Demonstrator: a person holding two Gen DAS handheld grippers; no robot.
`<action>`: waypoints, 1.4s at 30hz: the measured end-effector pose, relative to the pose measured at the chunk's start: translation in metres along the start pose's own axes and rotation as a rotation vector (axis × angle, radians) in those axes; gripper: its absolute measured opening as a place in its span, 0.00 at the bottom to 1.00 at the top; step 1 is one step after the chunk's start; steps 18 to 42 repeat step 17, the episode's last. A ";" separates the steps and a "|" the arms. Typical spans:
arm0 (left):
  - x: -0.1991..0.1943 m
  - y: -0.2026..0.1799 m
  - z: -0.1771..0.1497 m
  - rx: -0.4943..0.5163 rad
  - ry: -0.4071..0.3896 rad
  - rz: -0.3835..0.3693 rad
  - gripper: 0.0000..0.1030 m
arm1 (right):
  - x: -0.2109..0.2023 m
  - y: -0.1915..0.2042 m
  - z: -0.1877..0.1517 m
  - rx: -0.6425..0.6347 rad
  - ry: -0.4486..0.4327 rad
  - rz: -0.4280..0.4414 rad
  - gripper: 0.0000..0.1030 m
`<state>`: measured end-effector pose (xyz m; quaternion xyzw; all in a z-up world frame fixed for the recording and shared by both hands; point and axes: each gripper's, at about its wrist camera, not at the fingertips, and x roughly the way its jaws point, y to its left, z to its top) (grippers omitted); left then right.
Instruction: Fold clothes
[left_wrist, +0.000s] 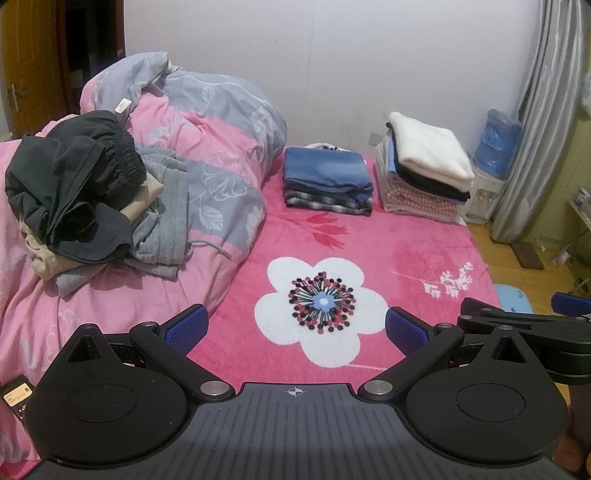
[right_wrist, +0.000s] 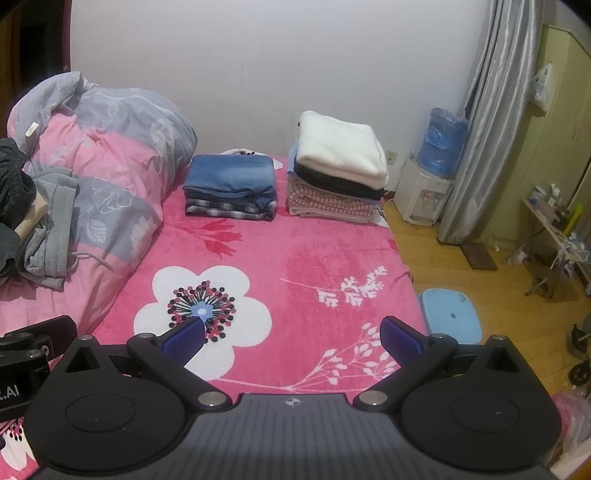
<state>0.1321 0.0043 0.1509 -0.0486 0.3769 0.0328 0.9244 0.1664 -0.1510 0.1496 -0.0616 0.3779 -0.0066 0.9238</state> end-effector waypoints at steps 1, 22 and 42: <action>0.000 0.000 0.000 0.000 0.000 0.000 1.00 | 0.000 0.000 0.000 0.000 0.000 -0.001 1.00; 0.000 0.001 0.000 -0.001 -0.001 0.002 1.00 | 0.000 0.003 0.000 -0.002 0.002 -0.003 1.00; 0.000 0.001 0.000 -0.001 -0.001 0.002 1.00 | 0.000 0.003 0.000 -0.002 0.002 -0.003 1.00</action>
